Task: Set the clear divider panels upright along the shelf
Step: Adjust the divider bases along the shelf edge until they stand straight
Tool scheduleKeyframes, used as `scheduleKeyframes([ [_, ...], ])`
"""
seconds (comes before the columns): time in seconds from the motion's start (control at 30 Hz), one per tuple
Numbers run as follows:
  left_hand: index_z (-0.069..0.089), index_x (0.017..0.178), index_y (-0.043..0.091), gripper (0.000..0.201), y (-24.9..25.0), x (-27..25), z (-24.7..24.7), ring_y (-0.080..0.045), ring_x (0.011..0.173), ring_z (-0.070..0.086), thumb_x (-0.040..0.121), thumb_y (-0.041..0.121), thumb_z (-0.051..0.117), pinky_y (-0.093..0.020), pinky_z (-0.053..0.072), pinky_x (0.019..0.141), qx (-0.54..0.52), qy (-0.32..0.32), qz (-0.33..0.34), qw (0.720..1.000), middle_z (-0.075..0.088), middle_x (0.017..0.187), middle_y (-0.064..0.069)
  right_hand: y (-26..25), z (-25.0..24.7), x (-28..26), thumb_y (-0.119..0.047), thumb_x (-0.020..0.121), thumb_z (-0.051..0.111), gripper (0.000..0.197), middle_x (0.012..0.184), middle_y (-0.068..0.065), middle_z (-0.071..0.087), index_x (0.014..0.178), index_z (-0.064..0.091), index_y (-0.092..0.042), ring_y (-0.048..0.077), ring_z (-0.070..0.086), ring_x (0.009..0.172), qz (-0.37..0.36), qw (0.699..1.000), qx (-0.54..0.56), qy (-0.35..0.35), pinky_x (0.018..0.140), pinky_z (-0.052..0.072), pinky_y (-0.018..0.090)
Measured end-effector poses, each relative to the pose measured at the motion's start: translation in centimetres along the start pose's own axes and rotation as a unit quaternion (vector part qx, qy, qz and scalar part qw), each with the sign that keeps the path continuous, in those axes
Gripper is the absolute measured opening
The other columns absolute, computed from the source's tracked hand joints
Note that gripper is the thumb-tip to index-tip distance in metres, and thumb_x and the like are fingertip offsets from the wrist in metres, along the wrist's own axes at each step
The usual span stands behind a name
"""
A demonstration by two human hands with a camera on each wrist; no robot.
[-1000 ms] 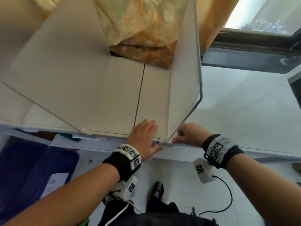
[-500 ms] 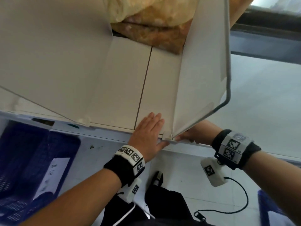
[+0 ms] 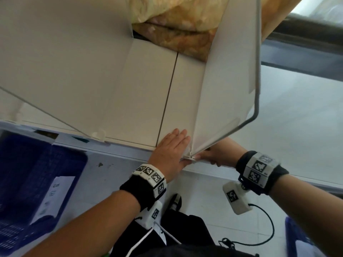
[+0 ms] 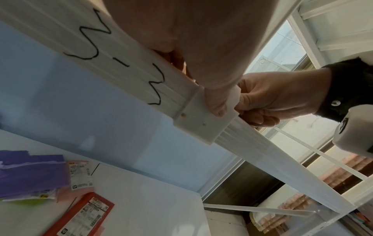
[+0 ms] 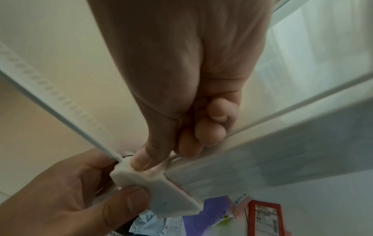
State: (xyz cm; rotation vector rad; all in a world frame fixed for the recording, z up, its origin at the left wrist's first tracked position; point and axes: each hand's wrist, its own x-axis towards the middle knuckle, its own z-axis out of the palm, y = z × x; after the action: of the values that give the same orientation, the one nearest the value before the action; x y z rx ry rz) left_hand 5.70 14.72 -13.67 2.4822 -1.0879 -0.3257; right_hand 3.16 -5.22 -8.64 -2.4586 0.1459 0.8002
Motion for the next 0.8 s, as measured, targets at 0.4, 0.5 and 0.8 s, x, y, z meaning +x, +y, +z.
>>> scheduleKeyframes([
  [0.4, 0.059, 0.129, 0.015, 0.056, -3.1, -0.6, -3.4, -0.022, 0.134, 0.043, 0.082, 0.045, 0.068, -0.034, 0.027, 0.112, 0.002, -0.011, 0.074, 0.997, 0.051, 0.142, -0.003, 0.2, -0.8, -0.6, -0.051, 0.081, 0.071, 0.04, 0.058, -0.002, 0.068, 0.081, 0.066, -0.012, 0.007, 0.059, 0.042, -0.01, 0.999, 0.016, -0.036, 0.047, 0.051, 0.021],
  [0.5, 0.061, 0.126, 0.02, 0.061, -2.9, 0.4, -4.1, -0.022, 0.119, 0.054, 0.078, 0.058, 0.066, -0.038, 0.04, 0.099, 0.026, -0.008, 0.087, 0.996, 0.058, 0.133, 0.001, 0.1, -0.8, -0.6, -0.051, 0.08, 0.072, 0.042, 0.058, -0.001, 0.067, 0.082, 0.067, -0.01, 0.01, 0.059, 0.043, -0.003, 0.999, 0.019, -0.032, 0.049, 0.052, 0.023],
  [0.8, 0.071, 0.102, 0.023, 0.069, -2.8, 2.9, -4.1, -0.018, 0.087, 0.057, 0.066, 0.078, 0.049, -0.033, 0.036, 0.076, 0.071, 0.023, 0.127, 0.989, 0.066, 0.105, 0.01, 0.3, -0.6, -0.7, -0.05, 0.08, 0.072, 0.042, 0.056, -0.002, 0.065, 0.081, 0.066, -0.008, 0.009, 0.056, 0.042, 0.006, 0.999, 0.028, -0.027, 0.045, 0.047, 0.02],
])
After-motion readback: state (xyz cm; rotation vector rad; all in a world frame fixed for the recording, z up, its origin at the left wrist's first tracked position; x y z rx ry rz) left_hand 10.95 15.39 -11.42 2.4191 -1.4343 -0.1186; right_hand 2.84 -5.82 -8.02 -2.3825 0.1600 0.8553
